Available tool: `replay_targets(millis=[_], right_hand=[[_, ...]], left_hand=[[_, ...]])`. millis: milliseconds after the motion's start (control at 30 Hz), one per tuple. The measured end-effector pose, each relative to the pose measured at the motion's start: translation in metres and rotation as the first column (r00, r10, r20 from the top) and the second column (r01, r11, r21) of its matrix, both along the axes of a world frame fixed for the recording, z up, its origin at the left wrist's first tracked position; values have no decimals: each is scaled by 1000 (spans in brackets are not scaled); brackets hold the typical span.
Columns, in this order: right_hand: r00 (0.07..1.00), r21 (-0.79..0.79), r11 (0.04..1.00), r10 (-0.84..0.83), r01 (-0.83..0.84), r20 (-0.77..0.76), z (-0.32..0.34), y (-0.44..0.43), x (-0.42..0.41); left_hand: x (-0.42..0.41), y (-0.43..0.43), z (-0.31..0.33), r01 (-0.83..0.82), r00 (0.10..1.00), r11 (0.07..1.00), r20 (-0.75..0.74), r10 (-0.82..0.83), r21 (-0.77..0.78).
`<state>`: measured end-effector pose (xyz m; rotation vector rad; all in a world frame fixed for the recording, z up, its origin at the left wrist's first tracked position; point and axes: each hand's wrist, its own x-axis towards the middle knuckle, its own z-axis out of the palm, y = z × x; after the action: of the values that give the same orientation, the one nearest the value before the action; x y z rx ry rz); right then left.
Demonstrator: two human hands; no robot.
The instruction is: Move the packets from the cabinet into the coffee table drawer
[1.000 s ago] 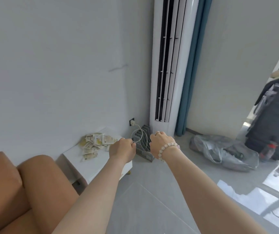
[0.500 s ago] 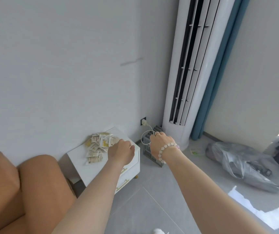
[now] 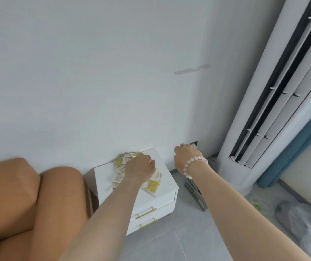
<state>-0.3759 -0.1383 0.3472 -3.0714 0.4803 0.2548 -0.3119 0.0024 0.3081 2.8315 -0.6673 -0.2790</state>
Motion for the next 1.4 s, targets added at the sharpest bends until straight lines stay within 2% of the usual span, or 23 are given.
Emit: replay_targets(millis=[133, 233, 400, 567, 700, 833, 967, 1033, 1133, 1267, 1333, 1400], right_hand=[[997, 51, 996, 75, -75, -6, -20, -4, 54], [987, 102, 984, 151, -145, -59, -43, 8, 81], [975, 130, 975, 193, -178, -114, -74, 11, 129], [974, 150, 981, 146, -120, -173, -104, 7, 183], [964, 207, 978, 64, -9, -257, -134, 6, 222], [908, 194, 969, -59, 152, -414, -178, -7, 234], [865, 162, 963, -110, 215, -490, -220, -19, 237], [837, 148, 957, -136, 249, -531, -238, -26, 242], [804, 156, 945, -148, 286, -576, -266, -36, 265], [793, 175, 943, -127, 282, -596, -306, -39, 310], [798, 224, 924, -125, 310, -590, -330, -36, 330], [792, 265, 895, -141, 358, -595, -354, -30, 340]], left_hand=[[37, 17, -2, -116, 993, 990, 20, 115, 78], [58, 38, -17, -181, 982, 972, -26, 187, 152], [102, 51, -39, -219, 971, 963, -62, 231, 156], [154, 56, -75, -189, 975, 962, -77, 207, 198], [206, 68, -107, -180, 970, 960, -126, 209, 213], [249, 73, -149, -123, 971, 962, -170, 167, 242], [272, 69, -199, -86, 960, 949, -228, 160, 304], [273, 66, -223, -105, 936, 951, -296, 193, 290], [275, 66, -261, -265, 852, 942, -408, 329, 206], [283, 74, -304, -468, 714, 863, -493, 497, 193], [284, 75, -324, -466, 675, 850, -522, 521, 246], [280, 74, -342, -373, 684, 867, -534, 497, 330]])
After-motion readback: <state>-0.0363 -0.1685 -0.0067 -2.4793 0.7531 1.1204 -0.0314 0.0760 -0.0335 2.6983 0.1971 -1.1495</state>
